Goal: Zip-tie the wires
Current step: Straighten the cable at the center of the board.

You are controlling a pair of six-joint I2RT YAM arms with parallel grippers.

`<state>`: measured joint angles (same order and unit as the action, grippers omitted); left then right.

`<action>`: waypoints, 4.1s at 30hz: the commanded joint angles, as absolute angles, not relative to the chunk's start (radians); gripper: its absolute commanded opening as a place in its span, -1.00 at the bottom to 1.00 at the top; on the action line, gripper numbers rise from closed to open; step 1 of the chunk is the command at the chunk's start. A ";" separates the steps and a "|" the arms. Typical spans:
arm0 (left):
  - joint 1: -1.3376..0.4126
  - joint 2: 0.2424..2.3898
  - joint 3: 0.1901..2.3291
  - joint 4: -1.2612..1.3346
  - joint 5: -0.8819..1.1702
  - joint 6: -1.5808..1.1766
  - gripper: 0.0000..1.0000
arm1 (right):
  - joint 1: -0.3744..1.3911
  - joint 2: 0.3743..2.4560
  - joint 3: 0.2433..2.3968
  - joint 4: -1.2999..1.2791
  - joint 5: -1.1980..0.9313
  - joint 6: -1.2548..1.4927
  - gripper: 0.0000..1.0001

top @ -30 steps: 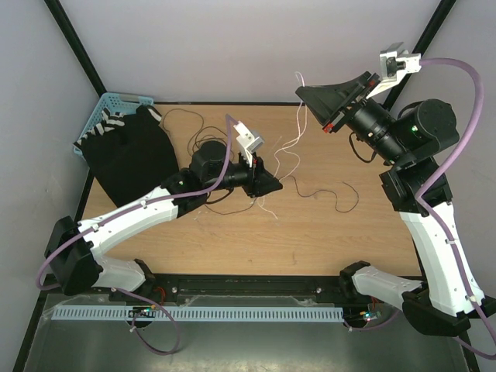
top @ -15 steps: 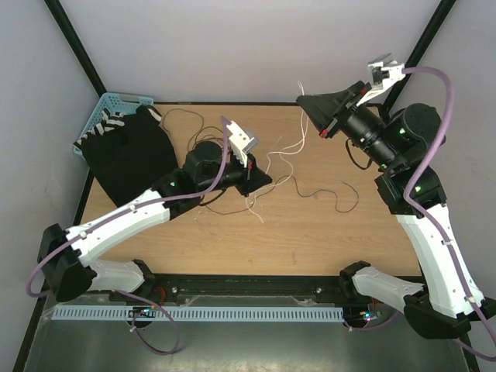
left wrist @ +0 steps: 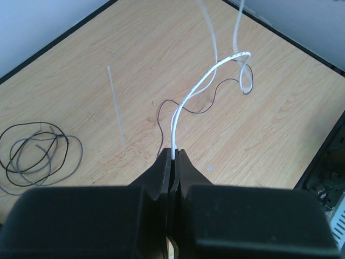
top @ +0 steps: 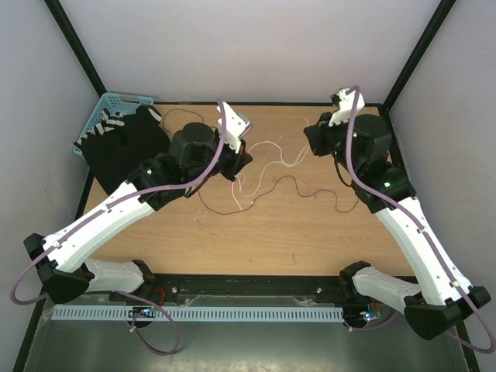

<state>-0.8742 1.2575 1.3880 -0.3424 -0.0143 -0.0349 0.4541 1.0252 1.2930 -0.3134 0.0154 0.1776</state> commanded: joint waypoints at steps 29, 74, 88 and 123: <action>-0.887 1.307 1.666 -0.364 -0.110 -0.124 -1.00 | 0.459 0.827 1.114 -0.119 -0.716 0.419 0.66; -0.695 1.200 1.449 -0.427 -0.285 -0.105 -1.00 | 0.466 0.639 0.759 -0.255 -0.515 0.303 0.59; -0.508 1.180 1.279 -0.426 -0.104 -0.184 -1.00 | 1.019 0.912 0.760 -0.096 -0.155 0.248 0.61; -0.297 1.101 1.128 -0.432 0.111 -0.188 -1.00 | 1.186 1.864 1.029 0.472 -0.028 0.018 0.68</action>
